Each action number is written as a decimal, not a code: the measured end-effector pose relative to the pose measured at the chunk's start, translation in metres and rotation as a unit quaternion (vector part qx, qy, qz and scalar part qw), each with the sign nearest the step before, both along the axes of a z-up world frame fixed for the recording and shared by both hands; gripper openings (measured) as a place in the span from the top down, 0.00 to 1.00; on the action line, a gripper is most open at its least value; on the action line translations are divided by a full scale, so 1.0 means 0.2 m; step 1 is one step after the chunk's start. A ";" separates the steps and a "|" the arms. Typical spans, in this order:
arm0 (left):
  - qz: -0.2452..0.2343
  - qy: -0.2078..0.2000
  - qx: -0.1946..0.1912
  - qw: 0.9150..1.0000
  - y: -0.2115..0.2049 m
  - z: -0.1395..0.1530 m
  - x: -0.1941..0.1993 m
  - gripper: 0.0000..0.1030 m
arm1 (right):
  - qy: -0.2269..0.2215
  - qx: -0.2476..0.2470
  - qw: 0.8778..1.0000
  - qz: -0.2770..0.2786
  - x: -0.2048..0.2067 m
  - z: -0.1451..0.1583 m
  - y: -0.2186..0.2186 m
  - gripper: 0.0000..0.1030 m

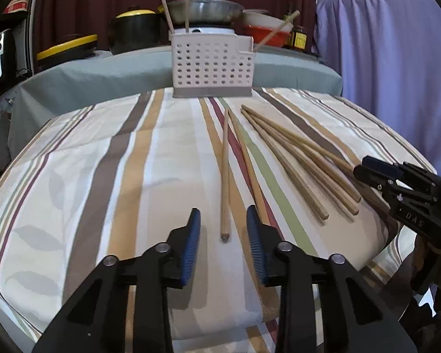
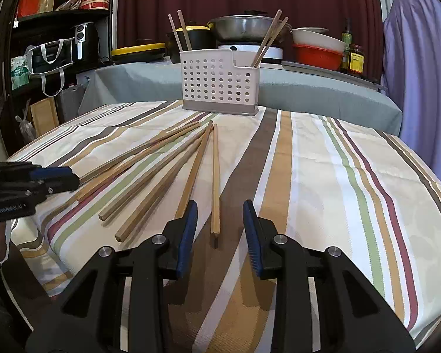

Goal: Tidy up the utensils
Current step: 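Close the left tool on a chopstick while the right tool grasps another, then lift both held chopsticks and carry them over the white basket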

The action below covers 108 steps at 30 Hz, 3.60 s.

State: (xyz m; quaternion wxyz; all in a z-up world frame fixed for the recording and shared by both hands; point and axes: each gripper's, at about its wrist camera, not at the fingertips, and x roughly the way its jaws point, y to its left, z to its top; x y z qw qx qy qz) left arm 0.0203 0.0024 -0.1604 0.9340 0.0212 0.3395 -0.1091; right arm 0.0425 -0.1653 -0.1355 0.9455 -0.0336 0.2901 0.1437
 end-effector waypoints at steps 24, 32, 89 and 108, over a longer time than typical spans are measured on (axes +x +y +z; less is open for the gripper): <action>0.003 -0.002 0.004 1.000 -0.01 0.00 0.00 0.94 | 0.010 0.010 1.000 0.002 0.01 -0.05 -0.01 0.92; 0.002 -0.002 0.005 1.000 0.00 0.00 0.00 0.94 | 0.007 0.006 1.000 0.003 0.01 -0.05 0.00 0.94; 0.031 -0.195 -0.016 0.980 0.10 0.65 -0.09 0.94 | -0.145 0.004 0.989 -0.033 -0.09 0.59 -0.06 0.94; 0.034 -0.215 -0.027 0.976 0.16 0.97 -0.04 0.94 | -0.166 0.025 0.985 -0.041 0.01 0.84 -0.11 0.94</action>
